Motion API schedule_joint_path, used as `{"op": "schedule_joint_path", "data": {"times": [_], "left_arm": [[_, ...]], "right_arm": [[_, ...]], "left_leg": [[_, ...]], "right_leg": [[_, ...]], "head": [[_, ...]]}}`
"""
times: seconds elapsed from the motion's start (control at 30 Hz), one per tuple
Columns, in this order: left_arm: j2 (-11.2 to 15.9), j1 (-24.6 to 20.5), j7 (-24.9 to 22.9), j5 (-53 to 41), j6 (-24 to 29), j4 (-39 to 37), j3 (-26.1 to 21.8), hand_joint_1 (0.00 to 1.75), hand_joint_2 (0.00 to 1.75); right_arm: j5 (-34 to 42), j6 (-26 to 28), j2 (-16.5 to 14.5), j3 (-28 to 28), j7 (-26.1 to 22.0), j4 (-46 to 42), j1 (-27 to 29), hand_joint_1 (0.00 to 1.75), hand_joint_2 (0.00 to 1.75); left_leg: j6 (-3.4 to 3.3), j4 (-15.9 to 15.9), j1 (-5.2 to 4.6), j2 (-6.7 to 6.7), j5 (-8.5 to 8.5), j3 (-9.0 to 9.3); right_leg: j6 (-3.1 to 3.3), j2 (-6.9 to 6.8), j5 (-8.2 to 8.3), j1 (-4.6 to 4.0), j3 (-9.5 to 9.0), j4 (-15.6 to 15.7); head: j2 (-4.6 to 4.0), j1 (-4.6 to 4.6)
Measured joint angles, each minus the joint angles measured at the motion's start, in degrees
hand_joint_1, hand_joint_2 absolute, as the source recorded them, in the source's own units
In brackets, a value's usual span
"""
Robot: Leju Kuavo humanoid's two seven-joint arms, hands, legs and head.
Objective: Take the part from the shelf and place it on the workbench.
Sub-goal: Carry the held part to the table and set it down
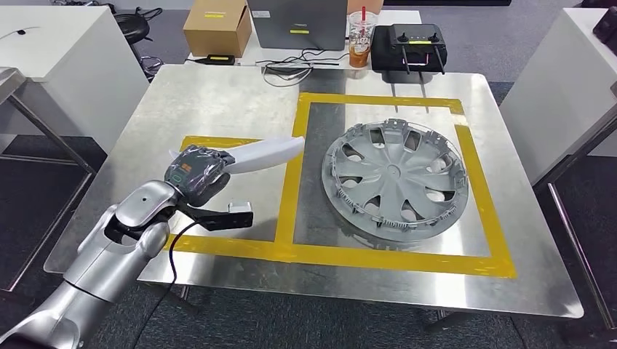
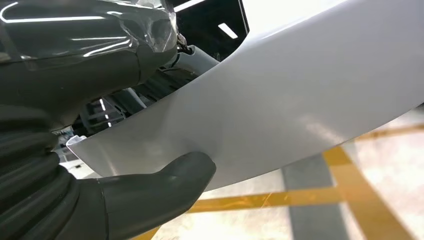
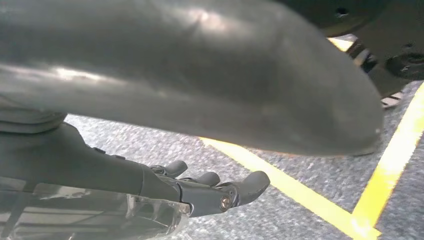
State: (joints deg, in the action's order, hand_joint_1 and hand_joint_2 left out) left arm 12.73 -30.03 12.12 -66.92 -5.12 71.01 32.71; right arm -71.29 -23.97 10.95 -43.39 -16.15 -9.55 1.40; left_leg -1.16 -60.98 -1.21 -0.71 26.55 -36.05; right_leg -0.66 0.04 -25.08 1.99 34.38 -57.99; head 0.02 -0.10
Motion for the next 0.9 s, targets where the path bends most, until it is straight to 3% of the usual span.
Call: {"op": "schedule_joint_path", "data": {"times": [0.1,0.13,0.17,0.2,0.23,0.3,0.33,0.43,0.5,0.57,0.63,0.67,0.7,0.77,0.83,0.9], "left_arm": [[0.2,0.3,-0.5,-1.1,0.3,-6.0,0.1,1.75,1.75],[0.2,0.6,-0.6,-1.3,0.4,-7.8,0.1,1.75,1.75],[0.2,0.8,-0.6,-1.5,0.5,-9.2,0.1,1.75,1.75],[0.3,1.0,-0.7,-1.7,0.5,-10.5,0.0,1.75,1.75],[0.3,1.0,-0.7,-1.8,0.5,-11.6,-0.1,1.75,1.75],[0.4,0.9,-0.5,-2.0,0.8,-13.4,-0.2,1.75,1.75],[0.4,0.8,-0.3,-2.1,1.1,-14.2,-0.3,1.31,1.75],[0.5,1.1,0.4,-2.7,1.8,-16.0,-0.3,0.0,1.75],[0.5,1.4,0.9,-2.9,2.3,-16.6,-0.2,0.0,1.75],[0.4,1.8,1.3,-3.0,3.2,-17.0,-0.3,0.0,1.75],[0.0,2.9,2.0,-2.8,5.3,-16.9,-0.6,0.0,1.75],[-0.3,3.6,2.6,-2.4,6.8,-16.5,-1.0,0.0,1.31],[-0.7,4.4,3.4,-1.8,8.4,-15.7,-1.6,0.0,0.87],[-1.6,5.9,5.4,0.9,10.9,-13.6,-3.4,0.0,0.0],[-2.7,7.4,8.0,5.4,12.3,-10.9,-5.7,0.0,0.0],[-3.9,9.3,10.7,11.6,12.3,-7.8,-8.4,0.0,0.0]], "right_arm": [[-0.5,-0.1,0.0,0.2,-0.3,0.0,-0.2,0.0,0.0],[-0.7,-0.2,0.0,0.2,-0.4,0.0,-0.2,0.0,0.0],[-0.8,-0.3,0.0,0.3,-0.6,0.0,-0.3,0.0,0.0],[-0.9,-0.4,-0.1,0.4,-0.7,0.0,-0.3,0.0,0.0],[-1.0,-0.5,-0.1,0.4,-0.8,0.0,-0.4,0.0,0.0],[-1.2,-0.5,0.0,0.5,-0.8,0.0,-0.7,0.0,0.0],[-1.3,-0.5,0.1,0.6,-0.8,0.0,-0.8,0.0,0.0],[-1.4,-0.5,0.1,0.8,-0.8,0.0,-0.9,0.0,0.0],[-1.4,-0.4,0.0,0.8,-0.8,0.0,-1.1,0.0,0.0],[-1.4,-0.4,0.0,0.9,-0.8,0.0,-1.1,0.0,0.0],[-1.2,-0.4,-0.1,0.9,-0.7,0.0,-1.1,0.0,0.0],[-1.1,-0.3,-0.1,0.9,-0.7,0.0,-1.1,0.0,0.0],[-0.9,-0.3,-0.1,0.8,-0.6,0.0,-1.1,0.0,0.0],[-0.4,-0.2,-0.2,0.8,-0.5,0.0,-1.1,0.0,0.0],[0.0,0.1,-0.2,0.6,-0.3,0.0,-1.1,0.0,0.0],[0.3,0.3,-0.2,0.4,-0.1,0.0,-0.9,0.0,0.0]], "left_leg": [[1.49,-10.6,1.29,0.12,4.44,-5.36],[1.75,-12.6,1.66,0.21,4.72,-6.55],[1.94,-12.3,1.98,0.31,3.92,-6.67],[2.05,-9.8,2.24,0.44,2.23,-5.63],[2.11,-5.9,2.43,0.58,0.19,-3.71],[1.99,1.0,2.32,0.69,-2.06,-0.19],[1.75,2.5,2.12,0.67,-2.21,0.62],[0.4,3.2,1.64,0.52,-2.09,1.18],[-0.65,4.0,1.59,0.53,-2.54,1.88],[-1.43,4.4,1.28,0.54,-2.74,2.05],[-1.84,4.3,0.77,0.46,-2.69,2.02],[-1.94,4.3,0.54,0.37,-2.64,2.05],[-1.99,4.3,0.38,0.25,-2.58,2.1],[-1.86,3.9,0.1,-0.03,-2.33,2.03],[-1.54,3.2,-0.16,-0.24,-1.87,1.75],[-1.23,2.9,-0.19,-0.31,-1.58,1.6]], "right_leg": [[0.17,0.03,-0.14,0.15,-0.12,0.0],[0.18,0.03,-0.17,0.19,-0.13,0.0],[0.16,0.02,-0.19,0.25,-0.16,0.0],[0.09,0.02,-0.23,0.34,-0.22,0.0],[-0.02,0.01,-0.28,0.4,-0.31,0.0],[-0.52,-0.01,-0.43,0.34,-0.42,0.0],[-0.87,-0.02,-0.49,0.3,-0.45,0.0],[-2.09,-0.08,-0.55,0.54,-0.71,0.4],[-2.04,-0.1,-1.89,0.53,0.38,-1.9],[-1.19,-0.08,-4.95,0.2,3.89,-9.0],[-0.86,-0.08,-6.98,-0.12,7.27,-15.6],[-1.01,-0.08,-6.77,-0.2,7.64,-16.2],[-1.28,-0.08,-5.74,-0.25,6.88,-14.3],[-1.65,-0.08,-2.72,-0.45,3.18,-6.4],[-1.21,-0.02,-0.81,-0.68,0.53,-0.9],[-0.52,0.02,-0.43,-0.85,0.11,-0.2]], "head": [[0.0,-0.31],[0.0,-0.33],[0.0,-0.33],[0.0,-0.33],[0.0,-0.33],[0.0,-0.31],[0.0,-0.31],[0.0,-0.24],[-0.01,-0.09],[-0.01,0.04],[0.0,0.06],[0.0,0.05],[0.0,0.04],[0.0,0.07],[0.0,0.04],[0.0,0.01]]}}
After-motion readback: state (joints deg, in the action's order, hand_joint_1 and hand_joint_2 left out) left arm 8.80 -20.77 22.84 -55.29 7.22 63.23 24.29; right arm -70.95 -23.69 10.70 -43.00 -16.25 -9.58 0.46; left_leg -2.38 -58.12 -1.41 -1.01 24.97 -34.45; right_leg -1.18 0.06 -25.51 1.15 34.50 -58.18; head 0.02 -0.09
